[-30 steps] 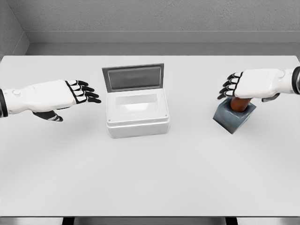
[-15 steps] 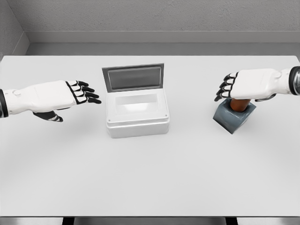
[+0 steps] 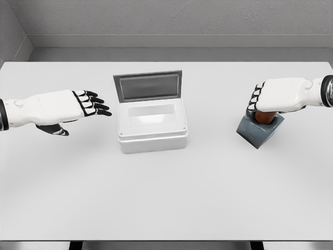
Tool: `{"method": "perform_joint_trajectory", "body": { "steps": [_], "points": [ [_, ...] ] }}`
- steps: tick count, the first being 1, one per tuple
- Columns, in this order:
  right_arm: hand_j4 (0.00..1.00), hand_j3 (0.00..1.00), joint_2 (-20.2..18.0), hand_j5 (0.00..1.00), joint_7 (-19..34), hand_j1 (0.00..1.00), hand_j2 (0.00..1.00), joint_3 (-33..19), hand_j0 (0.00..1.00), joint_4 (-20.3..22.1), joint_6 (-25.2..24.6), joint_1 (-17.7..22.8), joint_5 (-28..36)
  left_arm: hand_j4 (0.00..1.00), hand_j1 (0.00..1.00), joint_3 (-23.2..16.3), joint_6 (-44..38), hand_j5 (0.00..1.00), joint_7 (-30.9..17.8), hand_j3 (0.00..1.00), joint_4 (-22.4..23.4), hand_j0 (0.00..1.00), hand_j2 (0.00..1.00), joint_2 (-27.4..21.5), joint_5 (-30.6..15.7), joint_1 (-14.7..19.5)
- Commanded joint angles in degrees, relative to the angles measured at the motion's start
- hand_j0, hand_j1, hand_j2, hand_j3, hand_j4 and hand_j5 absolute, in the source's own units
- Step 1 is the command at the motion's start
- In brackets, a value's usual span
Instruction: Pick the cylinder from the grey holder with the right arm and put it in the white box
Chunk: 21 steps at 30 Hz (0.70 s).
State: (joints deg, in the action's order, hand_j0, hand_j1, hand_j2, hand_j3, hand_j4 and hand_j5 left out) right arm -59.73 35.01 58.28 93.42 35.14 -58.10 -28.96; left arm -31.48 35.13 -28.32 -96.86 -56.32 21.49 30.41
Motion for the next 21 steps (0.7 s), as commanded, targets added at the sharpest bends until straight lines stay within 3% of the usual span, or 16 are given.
{"method": "perform_joint_trajectory", "body": {
  "steps": [1, 5, 11, 16, 18, 21],
  "points": [
    [0.56, 0.56, -0.2, 0.56, 0.0, 0.56, 0.56, 0.0, 0.56, 0.0, -0.1, 0.0, 0.4, 1.00, 1.00, 0.0, -0.1, 1.00, 0.0, 1.00, 0.0, 1.00, 1.00, 0.0, -0.3, 0.0],
    [0.46, 0.46, -0.1, 0.46, 0.0, 0.46, 0.46, -0.1, 0.46, 0.0, -0.1, -0.1, 0.5, 1.00, 1.00, -0.2, -0.1, 1.00, 0.0, 1.00, -0.1, 1.00, 1.00, 0.1, -0.3, 0.0],
    [0.42, 0.42, -0.3, 0.42, 0.0, 0.42, 0.42, -0.5, 0.42, 0.1, -0.1, -0.2, 0.6, 1.00, 1.00, 1.9, -0.1, 1.00, 0.0, 1.00, -0.1, 1.00, 1.00, -0.5, -0.8, 0.4],
    [0.39, 0.39, -1.5, 0.39, 0.0, 0.39, 0.39, -0.8, 0.39, 2.6, -0.1, -0.3, 0.6, 1.00, 1.00, 2.0, -0.1, 1.00, 0.0, 1.00, -0.1, 1.00, 1.00, -0.7, -0.6, 0.0],
    [0.38, 0.38, -1.6, 0.38, 0.0, 0.38, 0.38, -0.9, 0.38, 2.6, -0.1, -0.4, 0.7, 1.00, 1.00, 3.6, -0.1, 1.00, -6.0, 1.00, 0.0, 1.00, 1.00, -0.8, -0.6, 0.4],
    [0.35, 0.35, -1.6, 0.35, 0.0, 0.35, 0.35, -1.7, 0.35, 2.8, -0.1, -0.4, 0.8, 1.00, 1.00, 4.1, -0.1, 1.00, -6.7, 1.00, 0.1, 1.00, 1.00, -0.8, -0.5, 0.4]
  ]
}}
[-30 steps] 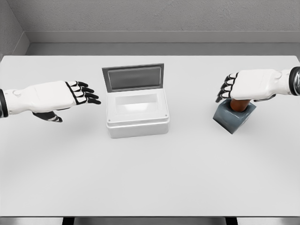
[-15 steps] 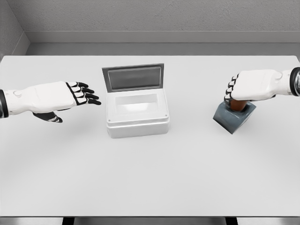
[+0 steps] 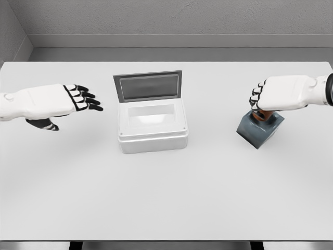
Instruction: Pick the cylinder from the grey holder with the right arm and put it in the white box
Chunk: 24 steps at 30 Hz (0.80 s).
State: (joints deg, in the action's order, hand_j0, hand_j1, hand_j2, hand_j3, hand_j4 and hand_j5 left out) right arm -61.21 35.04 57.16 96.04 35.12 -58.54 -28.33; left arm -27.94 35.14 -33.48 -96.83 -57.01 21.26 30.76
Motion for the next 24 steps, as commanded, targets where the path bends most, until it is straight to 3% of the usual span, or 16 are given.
{"method": "perform_joint_trajectory", "body": {
  "steps": [1, 9, 10, 24],
  "points": [
    [0.35, 0.35, -0.2, 0.35, 0.0, 0.35, 0.35, -0.6, 0.35, 0.3, -0.1, 0.0, 0.2, 1.00, 1.00, 0.6, -0.1, 1.00, -1.5, 1.00, 0.1, 1.00, 1.00, -0.1, -0.3, 0.0],
    [0.35, 0.35, 0.0, 0.35, 0.0, 0.35, 0.35, -3.1, 0.35, 3.2, -0.1, -0.7, 0.2, 1.00, 1.00, 0.6, -0.1, 1.00, -1.5, 1.00, 0.2, 1.00, 1.00, -0.1, -0.2, 0.3],
    [0.35, 0.35, 0.2, 0.35, 0.0, 0.35, 0.35, -3.1, 0.35, 3.5, -0.1, -0.9, 0.2, 1.00, 1.00, 0.7, -0.1, 1.00, -1.5, 1.00, 2.0, 1.00, 1.00, 0.0, -0.2, 0.4],
    [0.35, 0.35, 6.2, 0.35, 0.0, 0.35, 0.35, -3.1, 0.35, 4.6, -0.1, -3.4, -0.7, 1.00, 1.00, 3.4, -0.1, 1.00, -1.5, 1.00, 0.3, 1.00, 1.00, -2.4, -0.6, 0.3]
  ]
}}
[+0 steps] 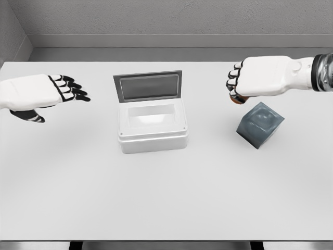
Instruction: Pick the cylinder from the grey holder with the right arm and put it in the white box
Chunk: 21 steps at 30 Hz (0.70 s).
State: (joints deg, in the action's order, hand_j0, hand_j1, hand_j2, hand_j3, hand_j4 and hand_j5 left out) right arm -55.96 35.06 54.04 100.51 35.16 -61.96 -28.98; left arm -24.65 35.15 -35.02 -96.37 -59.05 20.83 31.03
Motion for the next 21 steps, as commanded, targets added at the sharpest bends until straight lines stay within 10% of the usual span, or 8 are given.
{"method": "perform_joint_trajectory", "body": {
  "steps": [1, 21],
  "points": [
    [0.35, 0.35, 1.4, 0.35, -0.1, 0.35, 0.35, 0.0, 0.35, 0.1, -0.2, -0.2, 0.0, 1.00, 1.00, 0.0, -0.1, 1.00, 0.0, 1.00, 0.0, 1.00, 1.00, -0.4, 0.0, -0.1],
    [0.35, 0.35, 9.6, 0.35, -0.1, 0.35, 0.35, 0.5, 0.35, -0.1, -0.2, -2.1, -0.3, 1.00, 1.00, 0.3, -0.1, 1.00, 0.0, 1.00, 0.4, 1.00, 1.00, -0.3, 0.3, 0.4]
  ]
}}
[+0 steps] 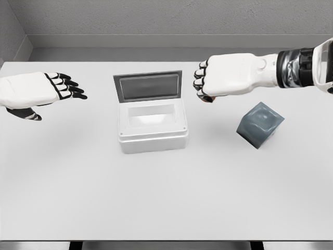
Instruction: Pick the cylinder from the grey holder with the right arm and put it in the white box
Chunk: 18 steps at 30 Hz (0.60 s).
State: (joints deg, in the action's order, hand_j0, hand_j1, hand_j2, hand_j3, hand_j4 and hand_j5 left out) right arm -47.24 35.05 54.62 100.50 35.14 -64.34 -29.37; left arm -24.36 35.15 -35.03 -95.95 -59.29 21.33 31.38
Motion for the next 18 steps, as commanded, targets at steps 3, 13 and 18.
{"method": "perform_joint_trajectory", "body": {
  "steps": [3, 13, 18],
  "points": [
    [0.35, 0.35, 2.8, 0.35, -0.1, 0.35, 0.35, 0.1, 0.35, -0.1, -0.1, 0.0, -0.5, 1.00, 1.00, 0.1, -0.1, 1.00, 0.0, 1.00, 0.0, 1.00, 1.00, -0.1, -0.2, 0.0],
    [0.35, 0.35, 8.1, 0.35, -0.1, 0.35, 0.35, 1.0, 0.35, -2.2, -0.1, -0.4, -1.5, 1.00, 1.00, 0.1, -0.1, 1.00, 0.0, 1.00, -0.1, 1.00, 1.00, -0.1, -0.2, 0.1],
    [0.35, 0.35, 11.0, 0.35, -0.1, 0.35, 0.35, 1.7, 0.35, -4.5, -0.1, -0.7, -3.1, 1.00, 1.00, 0.1, -0.1, 1.00, 0.0, 1.00, 0.1, 1.00, 1.00, -0.1, -0.2, 0.3]
  ]
}}
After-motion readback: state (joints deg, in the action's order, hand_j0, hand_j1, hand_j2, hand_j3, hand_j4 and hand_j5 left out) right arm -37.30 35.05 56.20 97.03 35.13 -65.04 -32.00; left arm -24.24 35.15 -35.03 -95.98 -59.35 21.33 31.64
